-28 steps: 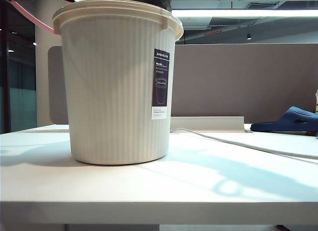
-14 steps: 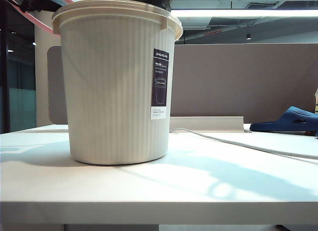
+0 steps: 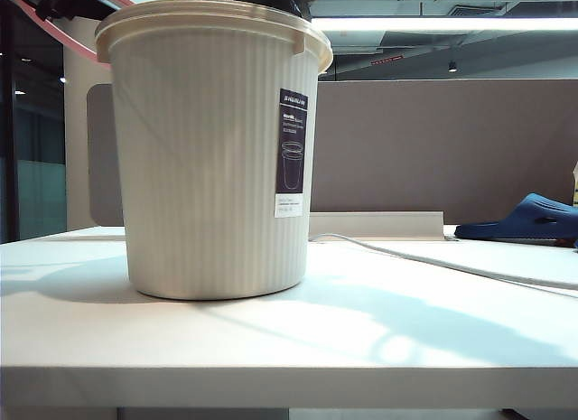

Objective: Open the ring lid of the trash can, pull out the black garbage bag inside, and place it on the table.

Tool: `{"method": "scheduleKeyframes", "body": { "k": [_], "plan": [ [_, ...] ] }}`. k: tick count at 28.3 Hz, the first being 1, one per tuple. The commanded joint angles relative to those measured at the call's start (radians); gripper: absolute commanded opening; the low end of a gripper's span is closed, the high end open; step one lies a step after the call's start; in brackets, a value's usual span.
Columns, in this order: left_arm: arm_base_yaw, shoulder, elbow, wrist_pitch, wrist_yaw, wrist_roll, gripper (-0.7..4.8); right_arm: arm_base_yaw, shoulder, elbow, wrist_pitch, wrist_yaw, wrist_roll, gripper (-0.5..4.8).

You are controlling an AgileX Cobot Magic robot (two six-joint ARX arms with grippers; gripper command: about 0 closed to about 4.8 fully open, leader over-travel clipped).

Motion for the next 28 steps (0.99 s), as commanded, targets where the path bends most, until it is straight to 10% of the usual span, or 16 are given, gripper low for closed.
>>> {"method": "scheduleKeyframes", "body": {
  "k": [1,28],
  "plan": [
    [-0.002,0.003,0.003,-0.044,0.019,-0.037,4.02,0.002,-0.003,0.006,0.01,-0.011,0.004,3.78],
    [-0.146,0.119,0.25,-0.312,-0.375,-0.002,4.08,0.002,-0.003,0.005,-0.007,-0.007,0.003,3.78]
  ]
}}
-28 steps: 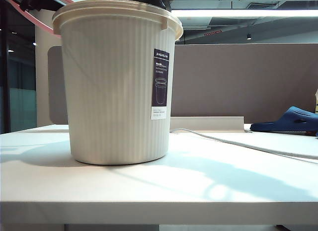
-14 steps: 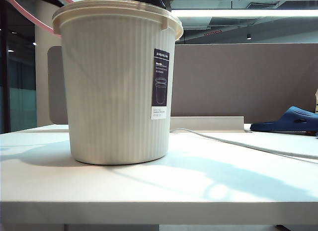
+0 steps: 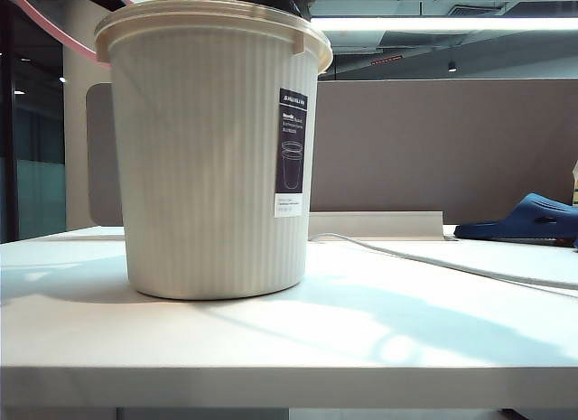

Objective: Open the ring lid of the trash can, pull out the black garbage bag inside, and place it on the table.

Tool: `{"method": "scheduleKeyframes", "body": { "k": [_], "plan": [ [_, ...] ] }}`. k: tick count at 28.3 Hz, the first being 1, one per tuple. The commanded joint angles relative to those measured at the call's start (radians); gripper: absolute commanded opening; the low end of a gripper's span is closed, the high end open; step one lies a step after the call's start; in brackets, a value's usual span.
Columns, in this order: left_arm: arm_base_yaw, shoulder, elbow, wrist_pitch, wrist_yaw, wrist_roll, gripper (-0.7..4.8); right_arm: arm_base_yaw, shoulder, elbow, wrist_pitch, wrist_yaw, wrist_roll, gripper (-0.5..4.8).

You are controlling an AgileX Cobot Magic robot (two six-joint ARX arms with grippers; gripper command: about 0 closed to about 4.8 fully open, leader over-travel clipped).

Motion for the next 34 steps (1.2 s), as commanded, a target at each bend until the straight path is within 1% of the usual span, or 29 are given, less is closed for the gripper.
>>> {"method": "scheduleKeyframes", "body": {
  "k": [1,4,6,7,8,9,10,13,14,15,17,18,23,27,28,31,33,34],
  "plan": [
    [-0.001,0.013,0.004,-0.005,-0.022,0.003,4.08,0.001,-0.003,0.005,0.01,-0.002,0.003,3.78],
    [-0.001,0.039,0.004,0.012,-0.018,0.003,4.07,0.001,-0.003,0.005,0.005,-0.003,0.003,3.78],
    [-0.001,0.04,0.004,0.033,-0.012,0.003,3.97,0.001,-0.003,0.005,-0.002,-0.002,0.0,3.78],
    [-0.001,0.04,0.004,0.053,-0.011,0.003,3.81,0.001,-0.003,0.005,-0.005,-0.003,0.0,3.77],
    [-0.001,0.04,0.004,0.074,0.006,0.005,2.51,0.001,-0.003,0.005,-0.006,-0.002,0.0,3.78],
    [-0.001,0.04,0.004,0.086,0.008,0.005,1.43,0.001,-0.003,0.005,-0.006,-0.002,0.0,3.77],
    [-0.001,0.04,0.004,0.093,0.007,0.016,1.27,0.001,-0.003,0.005,-0.007,-0.002,0.0,3.77],
    [-0.001,0.04,0.004,0.115,0.006,0.026,1.1,0.001,-0.003,0.005,-0.009,-0.002,-0.003,3.77],
    [-0.001,0.04,0.004,0.119,0.006,0.026,0.36,0.001,-0.003,0.005,-0.009,-0.002,-0.004,3.77],
    [-0.001,0.04,0.004,0.119,0.006,0.026,0.09,0.001,-0.003,0.005,-0.009,-0.002,-0.004,3.77],
    [-0.001,0.041,0.004,0.123,0.006,0.027,0.06,0.001,-0.003,0.005,-0.009,0.0,-0.004,3.77],
    [-0.001,0.041,0.004,0.126,0.006,0.026,-0.05,0.001,-0.003,0.005,-0.009,0.002,-0.004,3.77],
    [-0.001,0.04,0.004,0.148,0.014,0.026,-0.05,0.001,-0.003,0.005,-0.009,0.002,-0.004,3.77],
    [-0.001,0.04,0.004,0.179,0.048,0.026,-0.05,0.001,-0.003,0.005,-0.013,0.02,-0.003,3.77],
    [-0.001,0.04,0.004,0.192,0.073,0.027,-0.05,0.0,-0.004,0.005,-0.018,0.037,-0.004,3.77],
    [-0.001,0.04,0.005,0.205,0.105,0.027,-0.05,0.0,-0.004,0.005,-0.019,0.055,-0.003,3.77],
    [-0.001,0.04,0.005,0.209,0.121,0.05,-0.05,-0.002,-0.004,0.006,-0.015,0.06,0.011,3.78],
    [-0.001,0.04,0.005,0.212,0.123,0.056,-0.05,-0.002,-0.004,0.006,-0.013,0.069,0.037,3.79]
  ]
}}
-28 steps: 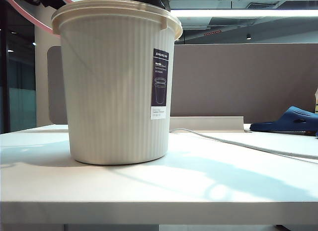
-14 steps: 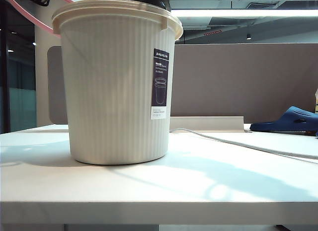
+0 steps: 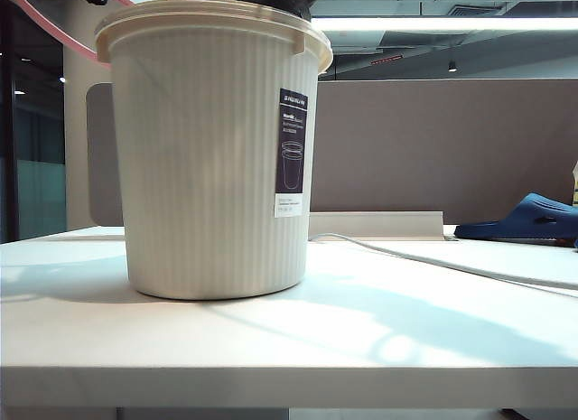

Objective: Open the ring lid of the trash can, pull out the black garbage bag inside, and place it on the table.

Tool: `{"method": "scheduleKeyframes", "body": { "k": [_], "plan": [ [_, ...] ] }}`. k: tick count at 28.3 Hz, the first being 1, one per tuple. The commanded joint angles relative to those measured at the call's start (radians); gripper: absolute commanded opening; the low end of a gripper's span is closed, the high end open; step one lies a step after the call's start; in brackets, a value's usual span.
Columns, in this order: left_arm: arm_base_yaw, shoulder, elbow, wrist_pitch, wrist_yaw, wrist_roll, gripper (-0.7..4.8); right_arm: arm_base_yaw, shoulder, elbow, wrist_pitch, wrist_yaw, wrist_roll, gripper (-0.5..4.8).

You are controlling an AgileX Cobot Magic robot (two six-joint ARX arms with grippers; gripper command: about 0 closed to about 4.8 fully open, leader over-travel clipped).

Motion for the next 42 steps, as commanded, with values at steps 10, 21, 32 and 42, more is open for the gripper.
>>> {"method": "scheduleKeyframes", "body": {
  "k": [10,21,32,42],
  "plan": [
    [-0.001,-0.031,0.003,0.063,0.089,0.094,-0.05,0.005,0.016,0.005,0.131,-0.03,0.268,4.73],
    [-0.001,-0.035,0.003,0.07,0.203,0.123,-0.05,0.072,0.107,0.005,0.222,0.04,0.296,4.71],
    [-0.001,-0.035,0.003,0.089,0.238,0.167,-0.05,0.07,0.122,0.005,0.264,0.016,0.232,1.49],
    [0.0,-0.035,0.003,0.069,0.235,0.203,-0.05,0.061,0.097,0.019,0.288,-0.016,0.156,-0.01]
  ]
}}
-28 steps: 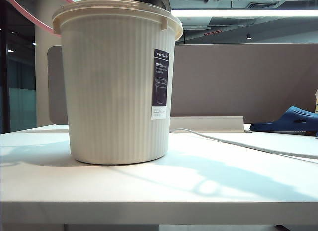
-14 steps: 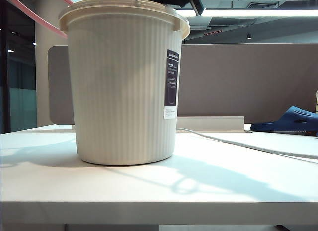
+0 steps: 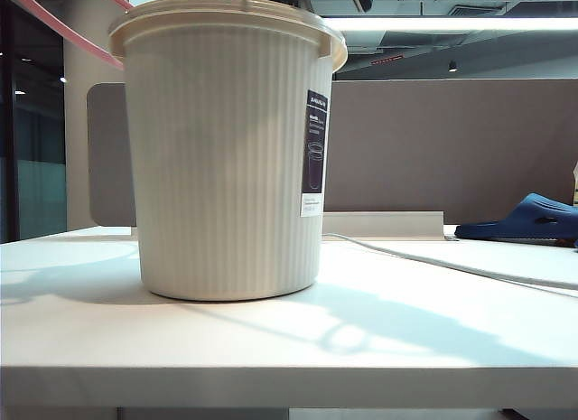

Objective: Open the ring lid of the trash can, pull out the black garbage bag inside, and place it on the table.

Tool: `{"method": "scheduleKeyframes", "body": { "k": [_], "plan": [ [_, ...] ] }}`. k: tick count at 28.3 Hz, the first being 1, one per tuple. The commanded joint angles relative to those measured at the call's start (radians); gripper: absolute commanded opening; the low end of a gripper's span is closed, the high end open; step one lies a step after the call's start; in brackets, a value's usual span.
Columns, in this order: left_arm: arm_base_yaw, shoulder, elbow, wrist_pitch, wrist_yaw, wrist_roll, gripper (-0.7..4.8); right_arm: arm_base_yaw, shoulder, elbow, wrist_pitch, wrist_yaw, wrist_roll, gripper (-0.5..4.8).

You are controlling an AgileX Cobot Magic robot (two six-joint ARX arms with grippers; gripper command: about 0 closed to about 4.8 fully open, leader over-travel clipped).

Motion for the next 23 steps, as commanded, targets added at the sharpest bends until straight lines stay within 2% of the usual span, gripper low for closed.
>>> {"method": "scheduleKeyframes", "body": {
  "k": [1,6,9,15,23],
  "plan": [
    [0.0,-0.008,0.004,0.013,0.003,0.009,-0.05,0.001,-0.009,0.023,0.032,-0.014,-0.021,-0.01],
    [0.0,-0.018,0.004,0.027,0.003,0.011,-0.05,0.0,-0.01,0.054,0.042,-0.031,-0.045,-0.01],
    [0.0,-0.043,0.004,0.082,-0.012,0.013,-0.05,-0.007,-0.01,0.054,0.071,-0.075,-0.045,-0.01],
    [0.0,-0.068,0.004,0.097,-0.037,0.038,-0.05,-0.033,-0.011,0.065,0.156,-0.136,-0.026,-0.01],
    [0.0,-0.101,0.004,0.233,-0.027,0.024,-0.05,-0.039,-0.009,0.25,0.114,-0.182,-0.031,-0.01]
  ]
}}
